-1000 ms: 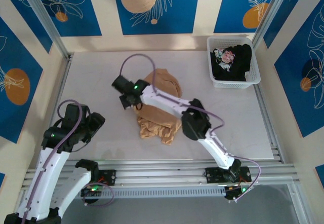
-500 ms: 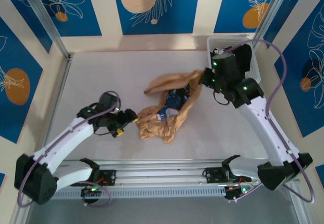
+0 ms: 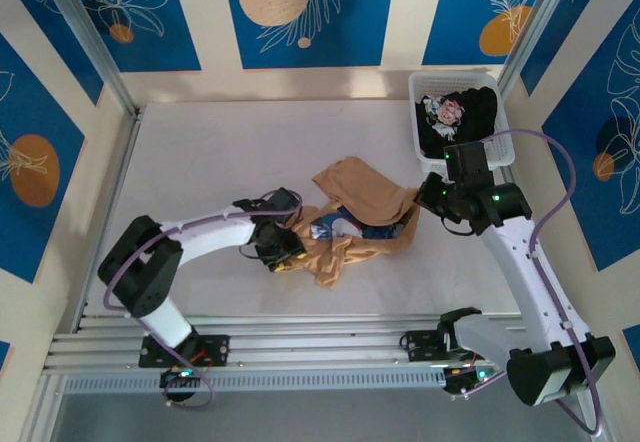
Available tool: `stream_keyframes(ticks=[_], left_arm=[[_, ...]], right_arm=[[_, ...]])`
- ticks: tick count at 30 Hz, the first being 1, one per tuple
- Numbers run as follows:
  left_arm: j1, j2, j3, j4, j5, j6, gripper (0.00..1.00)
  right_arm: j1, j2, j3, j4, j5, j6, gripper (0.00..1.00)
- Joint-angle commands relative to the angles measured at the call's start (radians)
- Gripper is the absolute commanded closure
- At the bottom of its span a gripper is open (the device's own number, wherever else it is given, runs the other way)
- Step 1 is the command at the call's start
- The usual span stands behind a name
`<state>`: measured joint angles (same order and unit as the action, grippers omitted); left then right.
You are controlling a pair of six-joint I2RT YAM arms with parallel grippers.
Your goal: Fold and stack the t-shirts
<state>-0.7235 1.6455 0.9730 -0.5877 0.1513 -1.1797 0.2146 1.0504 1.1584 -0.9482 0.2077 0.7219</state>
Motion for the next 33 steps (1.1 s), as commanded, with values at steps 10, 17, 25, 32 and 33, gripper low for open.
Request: stream_keyframes(ticks=[10, 17, 25, 32, 33], left_arm=[[0.358, -0.079, 0.339, -0.193, -0.183, 0.370, 1.00], [0.371, -0.274, 0.439, -0.373, -0.345, 0.395, 1.00], [0.378, -0.541, 0.115, -0.219, -0.388, 0.425, 1.00], [0.460, -0.197, 0.126, -0.056, -0.294, 0.469, 1.00], [0.466, -0.144, 0.170, -0.065, -0.288, 0.490, 1.00]], right_arm=[[-0.129, 0.136, 0.162, 0.178, -0.297, 0.024, 1.00], [-0.141, 0.059, 0.211, 0.223, -0.223, 0.066, 1.00], [-0.151, -0.111, -0.123, 0.169, -0.171, 0.050, 1.00], [-0.164, 0.106, -0.213, 0.349, -0.186, 0.089, 1.00], [-0.164, 0.139, -0.192, 0.340, -0.174, 0.085, 1.00]])
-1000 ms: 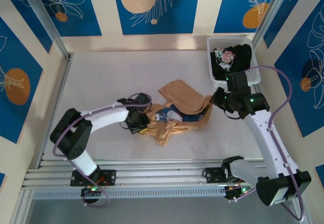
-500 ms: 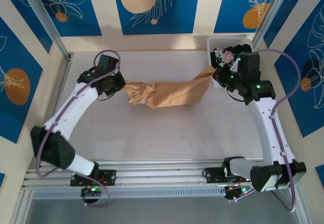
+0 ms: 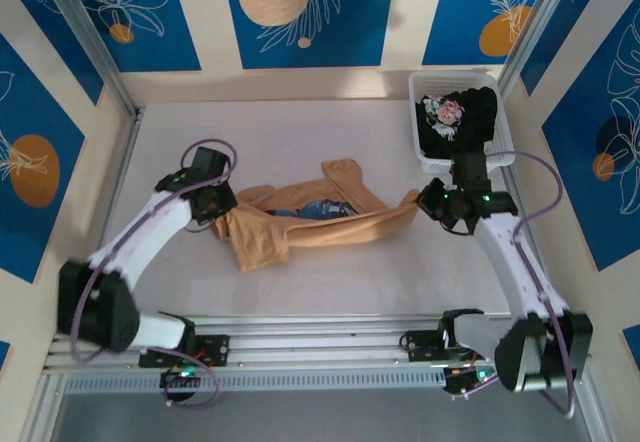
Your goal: Fold and stack the t-shirts
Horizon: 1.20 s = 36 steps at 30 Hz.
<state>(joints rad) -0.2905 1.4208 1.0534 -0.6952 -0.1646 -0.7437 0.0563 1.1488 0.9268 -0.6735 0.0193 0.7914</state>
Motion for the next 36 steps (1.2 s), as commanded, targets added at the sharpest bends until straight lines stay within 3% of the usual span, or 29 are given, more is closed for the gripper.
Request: stream_keyframes(ticks=[1, 6, 7, 9, 10, 13, 15, 19, 23, 30, 36], left_arm=[[0.037, 0.121, 0.135, 0.028, 0.032, 0.072, 1.00], [0.037, 0.289, 0.290, -0.047, 0.104, 0.183, 1.00], [0.035, 0.300, 0.302, -0.073, 0.092, 0.191, 0.90], [0.024, 0.257, 0.266, -0.094, 0.054, 0.186, 0.56], [0.019, 0.219, 0.232, -0.094, 0.039, 0.178, 0.53], [-0.004, 0.069, 0.092, -0.101, 0.071, 0.132, 0.51], [-0.027, -0.002, -0.010, -0.102, 0.152, 0.079, 0.51], [-0.074, -0.045, -0.171, -0.015, 0.266, -0.030, 0.45], [-0.108, 0.011, -0.214, 0.094, 0.310, -0.121, 0.42], [-0.147, 0.183, -0.138, 0.117, 0.263, -0.118, 0.42], [-0.169, 0.314, -0.058, 0.089, 0.238, -0.082, 0.50]], right_arm=[[-0.006, 0.062, 0.055, 0.059, 0.021, 0.011, 1.00], [-0.006, 0.139, 0.120, 0.007, -0.006, -0.010, 1.00], [-0.003, 0.146, 0.126, -0.006, -0.015, -0.013, 1.00], [0.006, 0.145, 0.130, -0.032, -0.019, -0.020, 1.00], [0.008, 0.142, 0.130, -0.047, -0.018, -0.021, 1.00], [0.017, 0.118, 0.116, -0.069, -0.018, -0.028, 1.00], [0.019, 0.100, 0.105, -0.079, -0.018, -0.027, 1.00], [0.022, 0.078, 0.087, -0.082, -0.025, -0.027, 1.00], [0.023, 0.072, 0.081, -0.085, -0.035, -0.029, 1.00], [0.023, 0.061, 0.079, -0.085, -0.039, -0.034, 1.00], [0.023, 0.039, 0.063, -0.088, -0.041, -0.031, 1.00]])
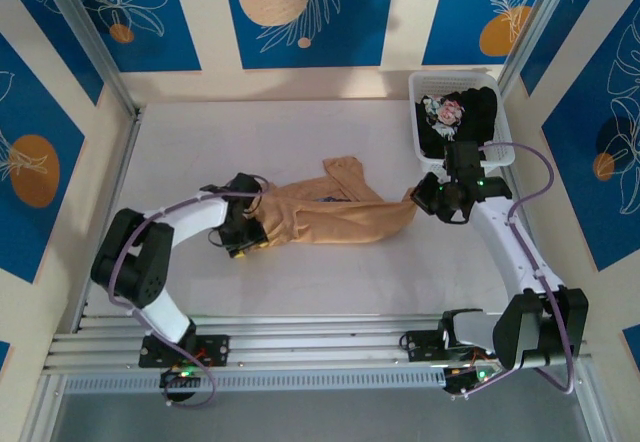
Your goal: Fold and stack the t-shirts
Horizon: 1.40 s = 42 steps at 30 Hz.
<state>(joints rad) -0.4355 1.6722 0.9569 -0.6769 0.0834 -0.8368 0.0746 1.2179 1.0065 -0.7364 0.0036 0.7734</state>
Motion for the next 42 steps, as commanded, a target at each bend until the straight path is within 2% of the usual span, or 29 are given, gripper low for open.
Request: stream_keyframes(ticks=[1, 5, 9, 14, 22, 27, 31, 36, 42], left_arm=[[-0.031, 0.079, 0.052, 0.070, -0.018, 0.015, 0.53], [-0.040, 0.115, 0.104, 0.078, -0.045, 0.023, 0.69], [-0.043, 0.056, 0.187, 0.023, -0.152, 0.029, 1.00], [-0.027, -0.109, 0.354, -0.135, -0.351, 0.036, 1.00], [0.021, -0.384, 0.556, -0.228, -0.547, 0.035, 1.00], [0.021, -0.627, 0.534, -0.194, -0.635, 0.021, 1.00], [0.021, -0.785, 0.543, -0.146, -0.655, 0.066, 1.00], [0.021, -0.763, 0.704, -0.152, -0.616, 0.112, 1.00], [0.036, -0.498, 0.928, -0.251, -0.539, 0.100, 1.00]], right_arm=[[0.006, -0.032, -0.018, -0.027, -0.026, -0.013, 1.00], [0.005, -0.046, -0.029, -0.022, -0.034, -0.010, 1.00], [0.005, -0.057, -0.024, -0.002, -0.054, -0.012, 1.00], [0.006, -0.048, 0.054, 0.052, -0.105, -0.013, 1.00], [0.014, -0.040, 0.334, 0.092, -0.127, 0.034, 1.00], [0.046, -0.157, 0.409, 0.097, -0.128, 0.056, 1.00], [0.095, -0.297, 0.410, 0.071, -0.120, 0.023, 1.00], [0.102, -0.367, 0.464, 0.029, -0.122, 0.022, 1.00], [0.103, -0.191, 0.531, 0.066, -0.168, 0.031, 1.00]])
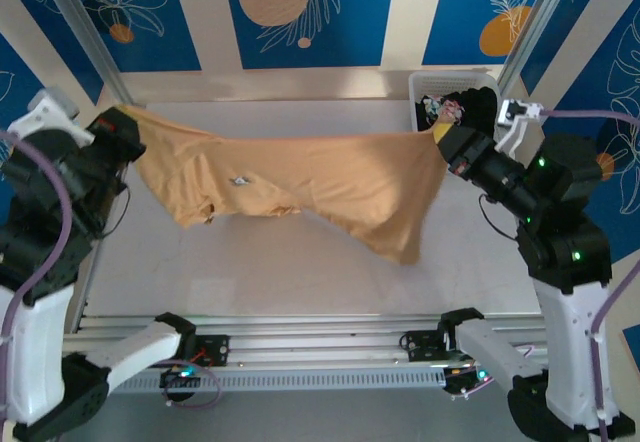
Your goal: Fold and stack the t-shirts
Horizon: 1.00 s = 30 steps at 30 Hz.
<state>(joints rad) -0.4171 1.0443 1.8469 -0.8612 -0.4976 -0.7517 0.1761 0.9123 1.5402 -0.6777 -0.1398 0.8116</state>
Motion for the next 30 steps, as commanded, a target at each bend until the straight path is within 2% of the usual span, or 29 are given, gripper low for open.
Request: stream_keyframes(ticks=[1, 5, 9, 15, 19, 22, 25, 28, 30], left_arm=[[0.041, 0.172, 0.056, -0.058, 0.077, 0.011, 1.00], [0.177, 0.356, 0.165, -0.018, 0.253, -0.003, 1.00], [0.285, 0.544, 0.329, 0.032, 0.400, 0.037, 1.00], [0.391, 0.749, 0.720, 0.062, 0.512, 0.075, 1.00], [0.417, 0.773, 0.906, 0.103, 0.519, 0.119, 1.00], [0.417, 0.696, 0.895, 0.138, 0.498, 0.161, 1.00], [0.398, 0.599, 0.819, 0.119, 0.493, 0.212, 1.00], [0.360, 0.446, 0.587, 0.075, 0.450, 0.232, 1.00], [0.342, 0.300, 0.332, 0.050, 0.412, 0.185, 1.00]], right_arm=[[0.000, 0.153, -0.006, 0.037, -0.026, 0.002, 1.00], [-0.007, 0.328, 0.013, 0.179, -0.059, 0.010, 1.00], [-0.023, 0.511, 0.098, 0.298, -0.102, 0.041, 1.00], [-0.041, 0.731, 0.371, 0.361, -0.148, 0.085, 1.00], [-0.063, 0.821, 0.571, 0.327, -0.153, 0.105, 1.00], [-0.086, 0.851, 0.670, 0.296, -0.147, 0.124, 1.00], [-0.102, 0.850, 0.687, 0.271, -0.154, 0.123, 1.00], [-0.100, 0.819, 0.603, 0.238, -0.159, 0.097, 1.00], [-0.096, 0.777, 0.464, 0.244, -0.163, 0.099, 1.00]])
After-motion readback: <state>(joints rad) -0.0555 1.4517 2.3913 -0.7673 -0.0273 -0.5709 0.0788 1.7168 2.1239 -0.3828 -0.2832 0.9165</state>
